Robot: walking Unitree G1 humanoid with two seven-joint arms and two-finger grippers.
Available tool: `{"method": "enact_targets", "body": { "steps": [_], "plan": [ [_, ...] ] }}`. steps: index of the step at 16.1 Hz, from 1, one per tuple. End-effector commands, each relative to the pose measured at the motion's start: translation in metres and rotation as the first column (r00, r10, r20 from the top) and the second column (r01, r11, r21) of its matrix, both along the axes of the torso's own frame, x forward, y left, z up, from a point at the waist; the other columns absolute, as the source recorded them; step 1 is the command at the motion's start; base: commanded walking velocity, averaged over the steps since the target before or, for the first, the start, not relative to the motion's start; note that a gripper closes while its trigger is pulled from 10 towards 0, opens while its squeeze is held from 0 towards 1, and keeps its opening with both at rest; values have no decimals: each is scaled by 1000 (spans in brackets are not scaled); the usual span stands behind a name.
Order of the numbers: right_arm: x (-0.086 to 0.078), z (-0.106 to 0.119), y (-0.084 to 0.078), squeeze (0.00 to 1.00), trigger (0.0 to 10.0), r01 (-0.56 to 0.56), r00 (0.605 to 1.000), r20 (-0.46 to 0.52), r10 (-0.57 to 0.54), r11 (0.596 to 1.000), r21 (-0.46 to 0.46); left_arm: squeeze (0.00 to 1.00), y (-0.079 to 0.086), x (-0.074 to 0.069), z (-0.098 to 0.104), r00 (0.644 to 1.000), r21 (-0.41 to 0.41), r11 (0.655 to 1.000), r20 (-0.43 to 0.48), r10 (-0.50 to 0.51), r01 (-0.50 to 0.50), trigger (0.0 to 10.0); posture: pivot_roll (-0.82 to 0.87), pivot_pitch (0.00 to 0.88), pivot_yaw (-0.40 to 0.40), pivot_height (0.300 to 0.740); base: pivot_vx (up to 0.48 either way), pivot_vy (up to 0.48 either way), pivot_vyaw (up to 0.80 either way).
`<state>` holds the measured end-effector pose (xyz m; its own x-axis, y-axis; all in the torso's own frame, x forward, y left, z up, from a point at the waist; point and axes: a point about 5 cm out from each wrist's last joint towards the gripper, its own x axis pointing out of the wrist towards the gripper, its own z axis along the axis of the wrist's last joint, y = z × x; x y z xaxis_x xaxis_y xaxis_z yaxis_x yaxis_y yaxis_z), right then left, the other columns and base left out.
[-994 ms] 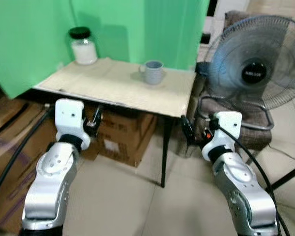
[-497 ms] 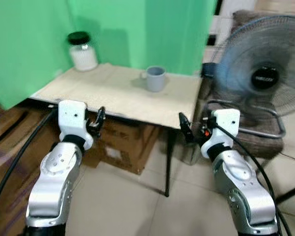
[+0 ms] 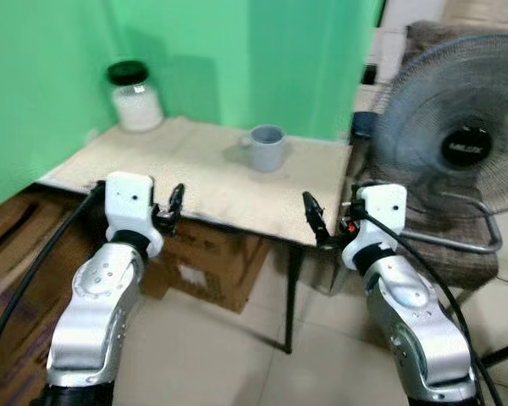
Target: Setting the table
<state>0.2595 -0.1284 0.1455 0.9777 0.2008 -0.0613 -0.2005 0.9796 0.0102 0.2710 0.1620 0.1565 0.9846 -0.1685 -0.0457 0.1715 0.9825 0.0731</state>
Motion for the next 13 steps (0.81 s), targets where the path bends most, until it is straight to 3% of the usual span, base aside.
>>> {"method": "enact_targets", "body": {
  "steps": [1,5,10,13],
  "plan": [
    [2,5,0,0,10000,5,1000,22,-6,1000,4,0,4,-1,2,1000,20,1000,10,1,-1,10000,87,0,59,740,345,0,800],
    [2,6,-4,0,10000,49,998,22,-50,996,79,0,3,-2,1,1000,29,999,5,-19,19,10000,85,0,64,740,344,0,200],
    [6,7,4,0,10000,-53,998,31,53,999,2,0,-3,-3,-5,998,35,997,-25,-62,63,10000,83,0,66,740,330,0,0],
    [12,11,1,0,10000,-76,996,44,77,997,-18,0,-3,-4,-4,998,37,997,-25,-64,65,10000,89,0,62,740,324,0,0]
  ]
}}
